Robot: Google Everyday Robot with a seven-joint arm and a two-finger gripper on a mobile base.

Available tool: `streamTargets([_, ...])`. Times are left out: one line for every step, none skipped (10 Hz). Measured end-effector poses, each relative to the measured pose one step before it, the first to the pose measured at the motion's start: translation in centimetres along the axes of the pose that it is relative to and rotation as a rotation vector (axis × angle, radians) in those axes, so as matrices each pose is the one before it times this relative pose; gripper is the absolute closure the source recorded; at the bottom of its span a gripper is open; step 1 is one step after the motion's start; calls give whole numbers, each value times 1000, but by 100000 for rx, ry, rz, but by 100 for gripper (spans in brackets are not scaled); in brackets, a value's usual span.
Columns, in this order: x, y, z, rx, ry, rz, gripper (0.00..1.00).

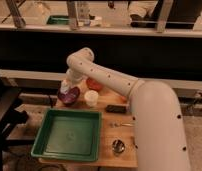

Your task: Place towel in purple bowl

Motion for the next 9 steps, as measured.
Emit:
streamTargets([287,89,494,-601,-121,612,98])
streamTargets([133,64,127,-97,41,38,93])
streamTargets([-349,-44,-328,52,252,-1444,79])
streamTargets([-166,-45,0,-77,94,-542,71])
streamTargets([-234,-159,94,-50,-226,-706,63])
streamTargets([-321,-138,178,-210,-464,-664,53])
streamTargets([-233,-98,134,-96,-389,-494,43])
streamTargets([-251,-87,214,-152,-469,-540,33])
streamTargets([-304,-157,276,-148,-569,-672,24])
